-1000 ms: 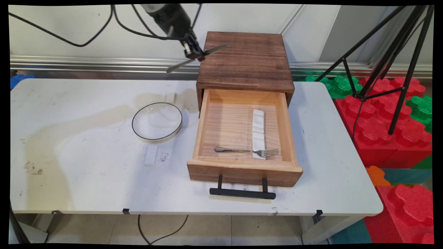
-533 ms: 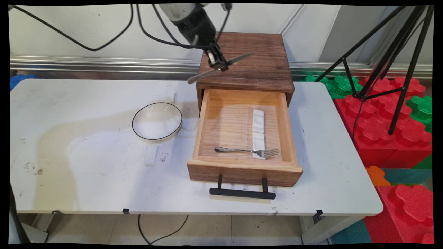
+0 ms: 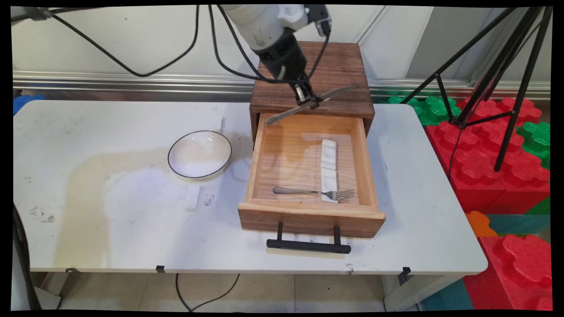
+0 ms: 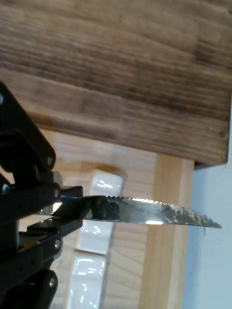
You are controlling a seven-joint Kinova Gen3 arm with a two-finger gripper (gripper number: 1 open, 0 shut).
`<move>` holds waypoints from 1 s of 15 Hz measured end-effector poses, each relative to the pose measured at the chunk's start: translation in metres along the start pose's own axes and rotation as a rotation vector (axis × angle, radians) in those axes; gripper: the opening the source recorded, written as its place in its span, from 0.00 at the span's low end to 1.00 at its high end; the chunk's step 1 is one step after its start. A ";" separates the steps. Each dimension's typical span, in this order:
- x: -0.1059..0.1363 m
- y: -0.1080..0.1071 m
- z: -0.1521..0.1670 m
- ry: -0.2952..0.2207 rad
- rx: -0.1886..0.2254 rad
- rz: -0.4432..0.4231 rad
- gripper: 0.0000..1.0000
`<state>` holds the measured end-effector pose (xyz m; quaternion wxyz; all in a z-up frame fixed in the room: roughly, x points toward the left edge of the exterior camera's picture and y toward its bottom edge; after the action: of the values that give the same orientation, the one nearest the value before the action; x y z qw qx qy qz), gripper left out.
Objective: Place the picked object into the drawer
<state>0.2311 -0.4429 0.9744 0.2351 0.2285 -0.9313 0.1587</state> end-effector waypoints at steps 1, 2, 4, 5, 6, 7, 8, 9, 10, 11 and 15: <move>0.000 0.002 0.006 0.000 -0.007 0.003 0.00; -0.001 0.003 0.013 0.000 -0.016 0.007 0.00; -0.004 0.005 0.027 0.001 -0.034 0.018 0.00; -0.006 0.005 0.034 0.001 -0.042 0.024 0.00; -0.008 0.005 0.039 0.002 -0.048 0.028 0.00; -0.011 0.004 0.046 0.003 -0.055 0.032 0.00; -0.015 0.003 0.052 0.005 -0.062 0.036 0.00; -0.018 0.002 0.058 0.008 -0.069 0.039 0.00; -0.021 0.001 0.064 0.010 -0.075 0.042 0.00; -0.023 0.000 0.068 0.012 -0.079 0.045 0.00; -0.033 -0.003 0.086 0.018 -0.097 0.057 0.00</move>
<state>0.2272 -0.4685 0.8857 0.2496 0.1890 -0.9419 0.1218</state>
